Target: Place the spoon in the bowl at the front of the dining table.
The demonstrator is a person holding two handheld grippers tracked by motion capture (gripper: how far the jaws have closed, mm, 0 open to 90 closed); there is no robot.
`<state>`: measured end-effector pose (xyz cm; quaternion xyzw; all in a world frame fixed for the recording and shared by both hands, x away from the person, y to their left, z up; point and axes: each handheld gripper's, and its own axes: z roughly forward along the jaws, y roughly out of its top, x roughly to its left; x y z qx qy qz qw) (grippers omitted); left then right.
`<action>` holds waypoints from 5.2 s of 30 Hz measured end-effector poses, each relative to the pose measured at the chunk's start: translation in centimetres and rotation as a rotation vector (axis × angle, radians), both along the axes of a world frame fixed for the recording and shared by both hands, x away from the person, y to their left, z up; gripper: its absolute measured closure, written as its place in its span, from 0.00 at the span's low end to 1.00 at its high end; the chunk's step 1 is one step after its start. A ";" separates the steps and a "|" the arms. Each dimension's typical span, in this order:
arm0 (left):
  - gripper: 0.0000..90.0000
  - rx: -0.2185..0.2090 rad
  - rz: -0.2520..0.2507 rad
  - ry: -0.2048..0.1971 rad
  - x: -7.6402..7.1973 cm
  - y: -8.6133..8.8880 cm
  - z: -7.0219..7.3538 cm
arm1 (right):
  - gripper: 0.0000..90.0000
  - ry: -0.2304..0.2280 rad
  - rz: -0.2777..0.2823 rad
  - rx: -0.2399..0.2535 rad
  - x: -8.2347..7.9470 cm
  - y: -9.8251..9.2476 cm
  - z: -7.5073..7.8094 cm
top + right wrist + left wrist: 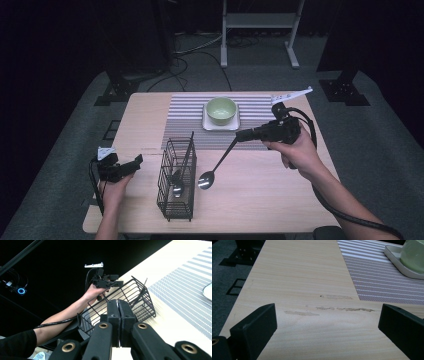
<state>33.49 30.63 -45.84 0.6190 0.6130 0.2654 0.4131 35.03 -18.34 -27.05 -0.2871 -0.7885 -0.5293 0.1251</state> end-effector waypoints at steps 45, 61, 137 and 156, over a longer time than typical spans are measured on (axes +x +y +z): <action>0.01 -0.002 0.001 0.003 0.0 0.0 -0.1 | 0.99 0.069 -0.095 -0.036 2.5 -3.0 -4.2; 0.01 0.000 0.002 0.003 0.0 0.0 -0.1 | 0.99 0.077 -0.133 -0.033 3.6 -3.5 -4.6; 0.01 -0.003 0.006 0.005 0.1 0.0 -0.2 | 0.99 0.085 -0.289 -0.021 8.8 -4.0 -5.1; 0.01 -0.001 0.005 0.005 0.1 0.1 -0.2 | 0.99 0.084 -0.319 -0.028 10.1 -3.7 -4.9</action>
